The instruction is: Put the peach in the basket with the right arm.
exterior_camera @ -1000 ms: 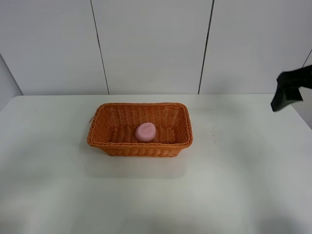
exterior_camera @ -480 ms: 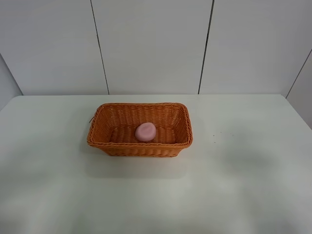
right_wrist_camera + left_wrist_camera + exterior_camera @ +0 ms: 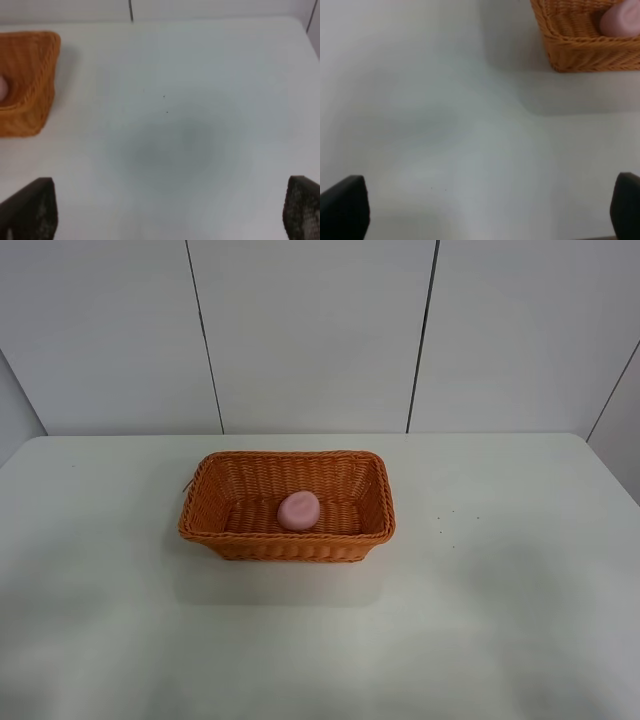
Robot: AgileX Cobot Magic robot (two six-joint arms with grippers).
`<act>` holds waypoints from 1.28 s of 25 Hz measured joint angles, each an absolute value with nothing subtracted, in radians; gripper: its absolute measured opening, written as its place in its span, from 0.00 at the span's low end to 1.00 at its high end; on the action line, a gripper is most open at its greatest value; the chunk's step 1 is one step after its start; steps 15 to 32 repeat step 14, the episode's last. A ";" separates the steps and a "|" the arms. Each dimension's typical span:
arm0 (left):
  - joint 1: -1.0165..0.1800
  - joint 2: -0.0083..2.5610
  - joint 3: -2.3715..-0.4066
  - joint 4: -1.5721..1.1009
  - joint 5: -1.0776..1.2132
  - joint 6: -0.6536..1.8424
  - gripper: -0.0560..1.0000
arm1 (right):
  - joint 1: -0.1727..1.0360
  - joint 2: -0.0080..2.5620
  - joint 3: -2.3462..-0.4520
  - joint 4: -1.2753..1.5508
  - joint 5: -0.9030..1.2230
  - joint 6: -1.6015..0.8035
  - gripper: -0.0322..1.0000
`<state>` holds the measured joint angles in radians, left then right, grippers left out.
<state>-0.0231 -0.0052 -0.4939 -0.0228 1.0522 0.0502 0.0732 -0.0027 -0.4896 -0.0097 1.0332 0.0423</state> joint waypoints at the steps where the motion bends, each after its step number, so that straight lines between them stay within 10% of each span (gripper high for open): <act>1: -0.023 -0.005 -0.494 -0.023 1.052 0.050 0.99 | 0.073 -0.003 -0.489 -0.011 1.032 0.042 0.70; 32: -0.023 -0.005 -0.494 -0.023 1.052 0.050 0.99 | 0.073 -0.003 -0.488 -0.011 1.032 0.042 0.70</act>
